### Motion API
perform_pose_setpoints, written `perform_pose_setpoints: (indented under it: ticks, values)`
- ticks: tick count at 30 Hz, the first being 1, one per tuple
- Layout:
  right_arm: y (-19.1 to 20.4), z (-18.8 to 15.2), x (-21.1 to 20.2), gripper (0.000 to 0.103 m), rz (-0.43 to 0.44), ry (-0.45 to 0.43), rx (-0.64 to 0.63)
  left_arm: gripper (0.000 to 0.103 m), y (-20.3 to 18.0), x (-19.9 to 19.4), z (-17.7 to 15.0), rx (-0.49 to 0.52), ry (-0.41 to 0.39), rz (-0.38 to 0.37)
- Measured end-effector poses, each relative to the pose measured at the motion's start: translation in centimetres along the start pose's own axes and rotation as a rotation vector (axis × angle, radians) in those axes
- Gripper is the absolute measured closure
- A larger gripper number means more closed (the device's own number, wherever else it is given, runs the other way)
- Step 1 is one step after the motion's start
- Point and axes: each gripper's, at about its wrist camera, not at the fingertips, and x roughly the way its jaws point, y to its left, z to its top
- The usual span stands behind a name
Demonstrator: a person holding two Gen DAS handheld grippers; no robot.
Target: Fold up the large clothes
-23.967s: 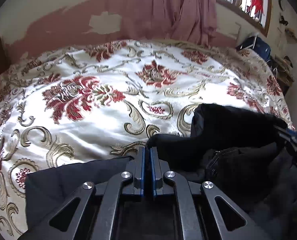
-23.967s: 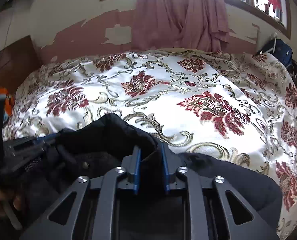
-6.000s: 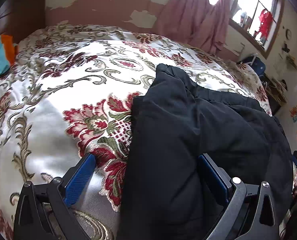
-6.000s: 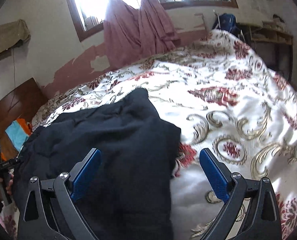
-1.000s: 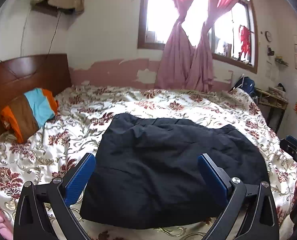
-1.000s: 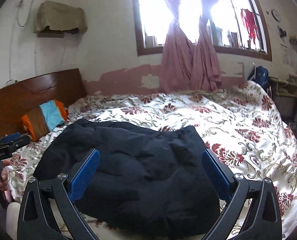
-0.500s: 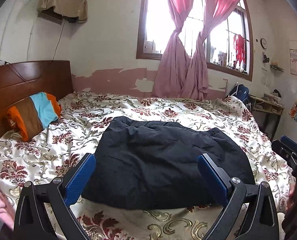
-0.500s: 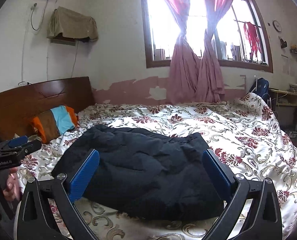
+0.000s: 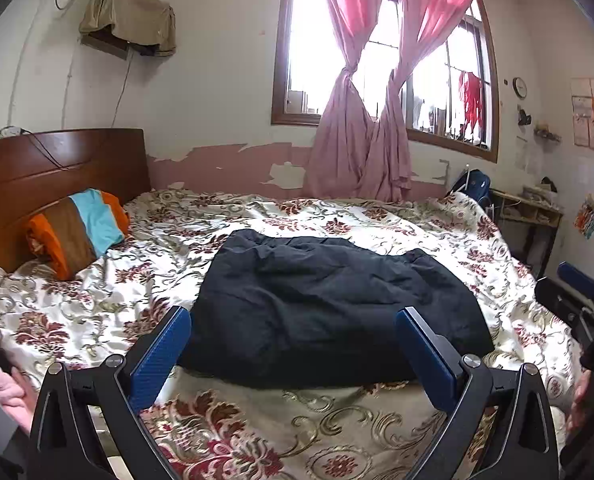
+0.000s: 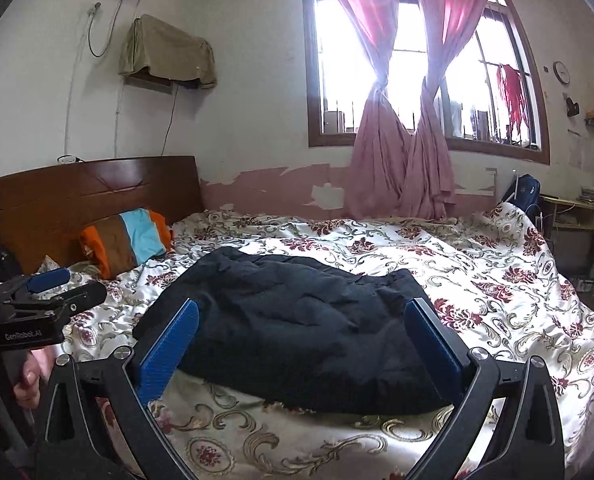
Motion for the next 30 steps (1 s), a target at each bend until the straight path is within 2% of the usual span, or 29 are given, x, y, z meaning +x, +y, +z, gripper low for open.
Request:
perform_pose_setpoints:
  ticks: [19, 30]
  values:
    - [2.3, -3.8, -3.2, 0.002, 0.050, 0.068, 0.023, 0.000, 0.7, -3.4, -4.4, -0.011, 0.067, 0.054]
    - [1.7, -7.0, -2.5, 0.002, 0.022, 0.145, 0.037, 0.000, 1.4, -3.0, -6.8, -0.007, 0.108, 0.085]
